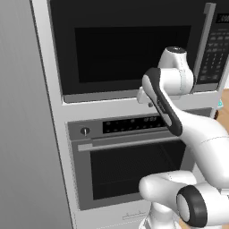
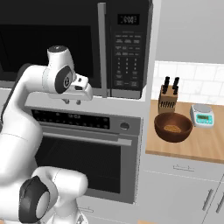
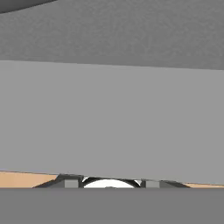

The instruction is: Open the microwave, place the bowl with waffle inside the microwave, then close the microwave door and turn it on.

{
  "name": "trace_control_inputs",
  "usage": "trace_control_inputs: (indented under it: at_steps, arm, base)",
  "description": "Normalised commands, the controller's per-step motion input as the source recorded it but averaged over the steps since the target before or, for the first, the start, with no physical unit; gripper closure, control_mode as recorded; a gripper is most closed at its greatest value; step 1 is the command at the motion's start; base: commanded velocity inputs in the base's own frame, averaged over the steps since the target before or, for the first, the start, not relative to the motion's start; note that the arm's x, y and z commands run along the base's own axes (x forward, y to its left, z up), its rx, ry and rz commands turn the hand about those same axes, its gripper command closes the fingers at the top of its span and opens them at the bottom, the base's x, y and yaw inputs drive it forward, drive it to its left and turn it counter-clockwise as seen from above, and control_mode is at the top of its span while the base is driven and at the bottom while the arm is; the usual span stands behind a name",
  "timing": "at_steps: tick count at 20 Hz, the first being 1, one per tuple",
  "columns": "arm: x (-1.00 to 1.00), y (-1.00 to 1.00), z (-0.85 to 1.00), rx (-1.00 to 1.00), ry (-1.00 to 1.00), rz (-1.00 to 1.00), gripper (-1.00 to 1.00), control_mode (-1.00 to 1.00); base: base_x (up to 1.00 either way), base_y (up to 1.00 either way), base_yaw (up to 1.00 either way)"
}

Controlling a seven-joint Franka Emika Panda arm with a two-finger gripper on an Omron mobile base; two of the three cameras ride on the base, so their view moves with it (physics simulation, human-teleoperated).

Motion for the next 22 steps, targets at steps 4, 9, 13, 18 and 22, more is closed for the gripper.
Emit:
trace_control_inputs:
  at_steps: [4, 9, 13, 18, 22]
  arm:
    - [-0.10, -0.01, -0.01, -0.01, -0.01, 0.00, -1.00, -1.00]
    - [-0.54, -0.69, 0.42, 0.02, -0.46, 0.00, -1.00, -1.00]
    - [-0.50, -0.73, 0.84, 0.06, -0.63, 0.00, -1.00, -1.00]
    - [-0.25, -0.39, 0.42, 0.02, -0.28, 0.00, -1.00, -1.00]
    - [0.01, -0.08, 0.00, 0.00, 0.00, 0.00, -1.00, -1.00]
  base:
    - [0.00, 0.00, 0.00]
    - [0.00, 0.00, 0.00]
    - [0.00, 0.00, 0.00]
    - [0.00, 0.00, 0.00]
    - [0.00, 0.00, 0.00]
